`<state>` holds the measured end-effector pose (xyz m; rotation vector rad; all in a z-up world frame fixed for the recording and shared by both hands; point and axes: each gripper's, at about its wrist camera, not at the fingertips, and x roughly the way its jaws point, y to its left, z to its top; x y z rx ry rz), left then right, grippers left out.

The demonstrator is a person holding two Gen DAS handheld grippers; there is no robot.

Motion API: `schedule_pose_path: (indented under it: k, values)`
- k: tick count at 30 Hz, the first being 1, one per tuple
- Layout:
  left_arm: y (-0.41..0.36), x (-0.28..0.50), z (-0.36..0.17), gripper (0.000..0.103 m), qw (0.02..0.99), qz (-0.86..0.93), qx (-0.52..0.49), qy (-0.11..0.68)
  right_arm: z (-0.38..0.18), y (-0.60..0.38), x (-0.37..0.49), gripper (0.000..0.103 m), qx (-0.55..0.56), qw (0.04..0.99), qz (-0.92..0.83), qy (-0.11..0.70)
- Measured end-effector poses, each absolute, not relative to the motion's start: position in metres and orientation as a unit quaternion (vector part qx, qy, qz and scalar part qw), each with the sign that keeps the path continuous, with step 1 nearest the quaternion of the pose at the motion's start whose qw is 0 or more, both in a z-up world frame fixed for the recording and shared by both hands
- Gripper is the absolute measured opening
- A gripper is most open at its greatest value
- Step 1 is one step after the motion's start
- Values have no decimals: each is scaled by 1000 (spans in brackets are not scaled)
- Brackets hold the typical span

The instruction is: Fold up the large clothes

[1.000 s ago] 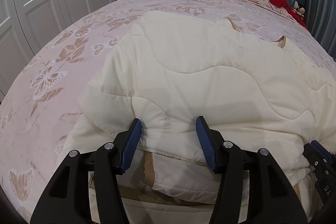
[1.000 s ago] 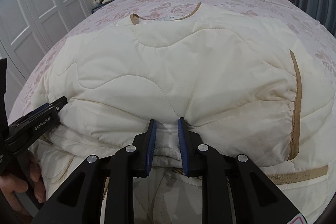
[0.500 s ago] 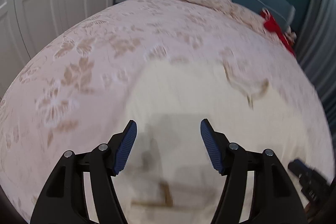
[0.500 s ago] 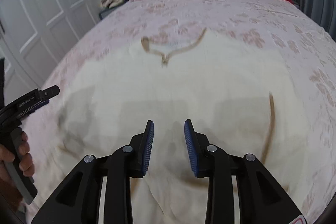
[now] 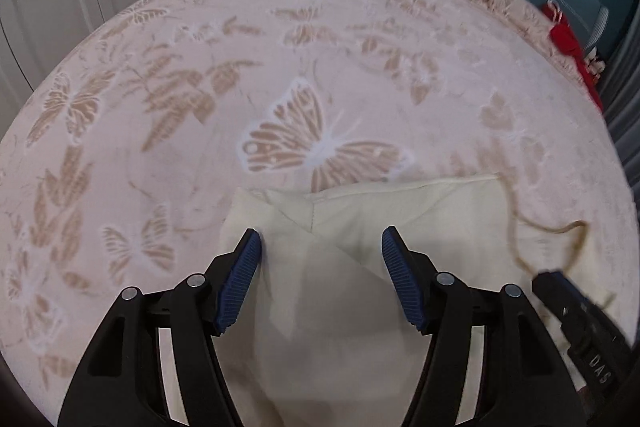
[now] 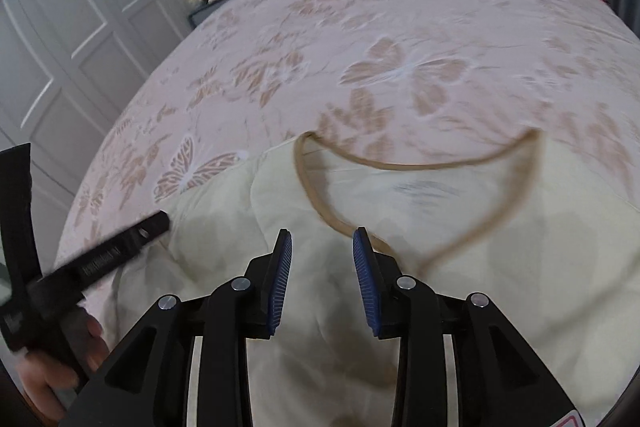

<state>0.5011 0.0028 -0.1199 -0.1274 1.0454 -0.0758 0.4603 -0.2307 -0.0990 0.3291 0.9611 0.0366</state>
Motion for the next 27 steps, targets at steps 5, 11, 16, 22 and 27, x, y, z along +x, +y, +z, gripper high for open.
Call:
schedule_pose_path:
  k: [5,11,16,22,27]
  values:
    - [2,496,-136,64,886,-27,-35,462,-130,-222,483,37,152,868,25,471]
    - [6,489,-143,68,901,-23,-46,431,-136,-227,472,4,166,882,43,438]
    - [2,488,-146,70,905,-16,-33,423,-142,-233,466,1,185,891,27,415]
    - [-4,493,-143,74,899,-6,-9,438,-119,-248,452,7,193,897,-5,398]
    - [-11,471,-100,74,912,-31,2,409,-81,-329,397,11,227,903,-74,356]
